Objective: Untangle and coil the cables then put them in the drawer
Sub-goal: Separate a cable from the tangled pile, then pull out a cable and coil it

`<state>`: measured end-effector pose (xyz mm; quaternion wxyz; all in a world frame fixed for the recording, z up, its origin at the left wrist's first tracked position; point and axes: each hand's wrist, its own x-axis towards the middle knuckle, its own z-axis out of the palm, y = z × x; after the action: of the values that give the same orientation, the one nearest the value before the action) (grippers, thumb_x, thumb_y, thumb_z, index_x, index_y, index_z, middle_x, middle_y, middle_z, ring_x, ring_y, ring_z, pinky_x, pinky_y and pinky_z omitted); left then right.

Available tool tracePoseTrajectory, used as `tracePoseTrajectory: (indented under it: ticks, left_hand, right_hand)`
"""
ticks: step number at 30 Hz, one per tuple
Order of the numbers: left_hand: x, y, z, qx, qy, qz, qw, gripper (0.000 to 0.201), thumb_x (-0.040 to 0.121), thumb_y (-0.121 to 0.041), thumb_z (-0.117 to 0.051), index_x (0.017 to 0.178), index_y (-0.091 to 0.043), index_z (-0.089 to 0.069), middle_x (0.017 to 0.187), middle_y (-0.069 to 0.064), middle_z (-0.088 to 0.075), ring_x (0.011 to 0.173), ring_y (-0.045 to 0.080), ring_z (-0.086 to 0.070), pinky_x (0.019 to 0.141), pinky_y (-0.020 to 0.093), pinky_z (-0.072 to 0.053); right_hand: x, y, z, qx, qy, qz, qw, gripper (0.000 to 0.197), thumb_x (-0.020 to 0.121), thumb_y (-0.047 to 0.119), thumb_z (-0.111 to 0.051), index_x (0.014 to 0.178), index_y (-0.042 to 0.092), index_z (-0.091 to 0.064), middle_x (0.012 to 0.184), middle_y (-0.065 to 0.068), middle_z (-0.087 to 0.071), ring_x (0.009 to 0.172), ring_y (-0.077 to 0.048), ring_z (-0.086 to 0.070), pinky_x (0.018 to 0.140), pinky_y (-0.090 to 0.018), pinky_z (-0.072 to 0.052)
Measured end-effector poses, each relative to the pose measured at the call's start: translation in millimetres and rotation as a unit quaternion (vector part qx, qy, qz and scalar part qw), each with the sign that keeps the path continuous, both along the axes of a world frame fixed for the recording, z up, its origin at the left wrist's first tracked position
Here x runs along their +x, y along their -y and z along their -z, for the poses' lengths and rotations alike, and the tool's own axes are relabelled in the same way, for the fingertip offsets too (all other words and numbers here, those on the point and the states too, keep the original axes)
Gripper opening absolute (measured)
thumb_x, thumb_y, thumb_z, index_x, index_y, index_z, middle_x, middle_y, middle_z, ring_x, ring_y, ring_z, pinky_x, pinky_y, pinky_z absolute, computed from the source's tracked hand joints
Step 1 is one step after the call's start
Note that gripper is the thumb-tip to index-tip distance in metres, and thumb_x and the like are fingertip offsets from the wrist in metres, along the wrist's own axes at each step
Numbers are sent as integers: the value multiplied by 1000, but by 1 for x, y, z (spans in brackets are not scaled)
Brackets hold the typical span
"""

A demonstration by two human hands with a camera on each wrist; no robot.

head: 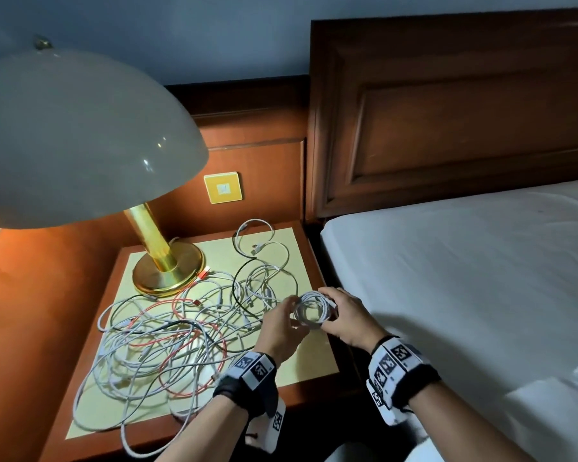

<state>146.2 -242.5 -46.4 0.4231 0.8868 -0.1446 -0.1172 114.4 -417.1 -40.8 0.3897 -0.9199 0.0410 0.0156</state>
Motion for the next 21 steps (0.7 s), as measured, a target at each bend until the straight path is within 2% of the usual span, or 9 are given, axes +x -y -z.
tracePoseTrajectory:
  ticks: [2, 5, 7, 11, 14, 17, 21]
  left_hand:
    - [8, 3, 7, 14, 10, -9, 1000, 56, 80, -15, -82, 131, -12, -59, 122, 6, -65, 86, 19, -73, 82, 30, -59]
    - [14, 5, 18, 25, 23, -17, 999, 55, 78, -18, -83, 129, -17, -61, 118, 7, -64, 88, 20, -71, 83, 31, -58]
    - [17, 6, 24, 30, 30, -18, 999, 53, 79, -21, -81, 127, -20, -61, 114, 6, -65, 89, 22, -69, 84, 35, -58]
    - [18, 6, 28, 46, 43, -5, 998, 50, 81, -21, -77, 128, -18, -59, 112, 6, -71, 89, 21, -71, 83, 37, -57]
    - [16, 4, 27, 41, 38, -7, 998, 57, 82, -13, -73, 136, -16, -53, 120, 7, -70, 91, 19, -70, 84, 34, -57]
    - [12, 0, 23, 41, 9, -14, 999, 72, 86, -14, -74, 150, -13, -40, 131, 6, -63, 96, 16, -68, 87, 25, -54]
    - [-2, -13, 15, 33, 5, 0, 999, 68, 89, -17, -72, 149, -14, -40, 132, 5, -58, 94, 12, -64, 83, 20, -51]
  right_hand:
    - [8, 0, 6, 3, -1, 7, 1000, 62, 78, 9, -74, 137, 16, -55, 124, -3, -59, 108, -17, -60, 92, -19, -47]
    - [14, 1, 14, 7, -6, 19, 1000, 62, 78, 5, -71, 136, 16, -55, 126, -3, -59, 112, -20, -60, 96, -25, -48]
    - [16, 1, 19, 2, -17, 25, 1000, 63, 79, 4, -70, 139, 16, -53, 129, -3, -57, 115, -20, -58, 100, -26, -46]
    - [15, 2, 25, 2, -32, 33, 999, 68, 80, 7, -69, 144, 19, -47, 139, -3, -55, 123, -22, -55, 105, -32, -45]
    - [14, 2, 26, 5, -41, 32, 999, 78, 80, 13, -70, 150, 26, -38, 146, -2, -51, 127, -22, -53, 107, -37, -46]
    - [10, 4, 28, -8, -53, 30, 998, 85, 80, 21, -71, 153, 31, -29, 151, -3, -45, 133, -24, -48, 109, -41, -45]
    - [0, 8, 26, -22, -66, 36, 997, 84, 82, 25, -71, 154, 28, -29, 151, -4, -43, 135, -25, -46, 109, -40, -44]
